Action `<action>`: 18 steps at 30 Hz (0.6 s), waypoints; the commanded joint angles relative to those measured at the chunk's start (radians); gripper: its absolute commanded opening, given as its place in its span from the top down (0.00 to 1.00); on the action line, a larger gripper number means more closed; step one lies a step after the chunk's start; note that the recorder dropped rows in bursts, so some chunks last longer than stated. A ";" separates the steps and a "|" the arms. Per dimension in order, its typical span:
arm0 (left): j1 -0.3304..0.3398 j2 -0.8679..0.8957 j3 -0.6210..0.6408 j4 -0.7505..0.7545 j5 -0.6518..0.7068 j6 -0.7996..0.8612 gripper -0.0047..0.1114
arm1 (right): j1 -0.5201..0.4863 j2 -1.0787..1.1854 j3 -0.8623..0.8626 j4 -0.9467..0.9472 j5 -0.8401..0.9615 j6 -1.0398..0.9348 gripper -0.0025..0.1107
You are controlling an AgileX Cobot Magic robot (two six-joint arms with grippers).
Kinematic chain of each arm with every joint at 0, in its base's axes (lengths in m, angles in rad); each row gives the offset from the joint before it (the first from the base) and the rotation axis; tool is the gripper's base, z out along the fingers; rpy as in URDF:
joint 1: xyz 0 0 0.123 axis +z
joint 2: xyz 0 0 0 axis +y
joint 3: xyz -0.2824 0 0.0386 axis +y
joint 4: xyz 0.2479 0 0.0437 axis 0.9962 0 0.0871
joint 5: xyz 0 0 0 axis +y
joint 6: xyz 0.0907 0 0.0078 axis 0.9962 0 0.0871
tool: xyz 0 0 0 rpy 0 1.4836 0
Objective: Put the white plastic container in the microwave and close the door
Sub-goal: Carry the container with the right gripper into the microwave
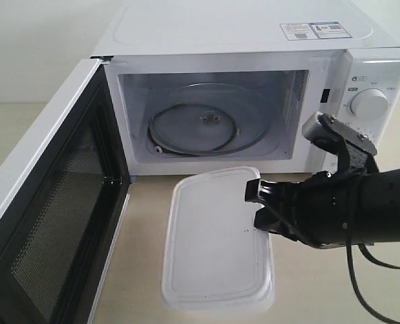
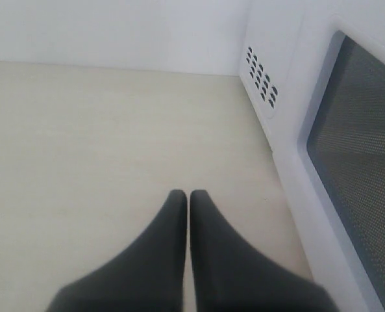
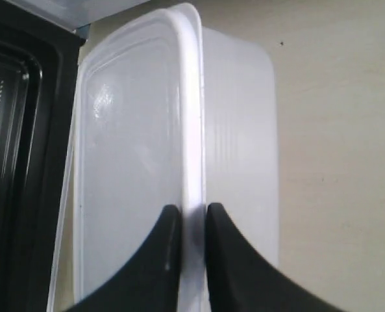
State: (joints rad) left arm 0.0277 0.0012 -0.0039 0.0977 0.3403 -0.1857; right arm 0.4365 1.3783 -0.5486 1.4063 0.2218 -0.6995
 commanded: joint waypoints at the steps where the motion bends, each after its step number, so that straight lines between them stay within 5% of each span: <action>1: 0.002 -0.001 0.004 -0.003 -0.003 0.002 0.93 | 0.105 -0.020 0.022 -0.033 -0.181 0.165 0.98; 9: 0.002 -0.001 0.004 -0.003 -0.003 0.002 0.93 | 0.318 -0.020 0.031 -0.124 -0.465 0.469 0.98; 18: 0.002 -0.001 0.004 -0.003 -0.003 0.002 0.93 | 0.365 -0.020 0.077 -0.477 -0.620 0.991 0.98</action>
State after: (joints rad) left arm 0.0277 0.0012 -0.0039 0.0977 0.3403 -0.1857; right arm 0.7987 1.3678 -0.4968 1.0504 -0.3255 0.1198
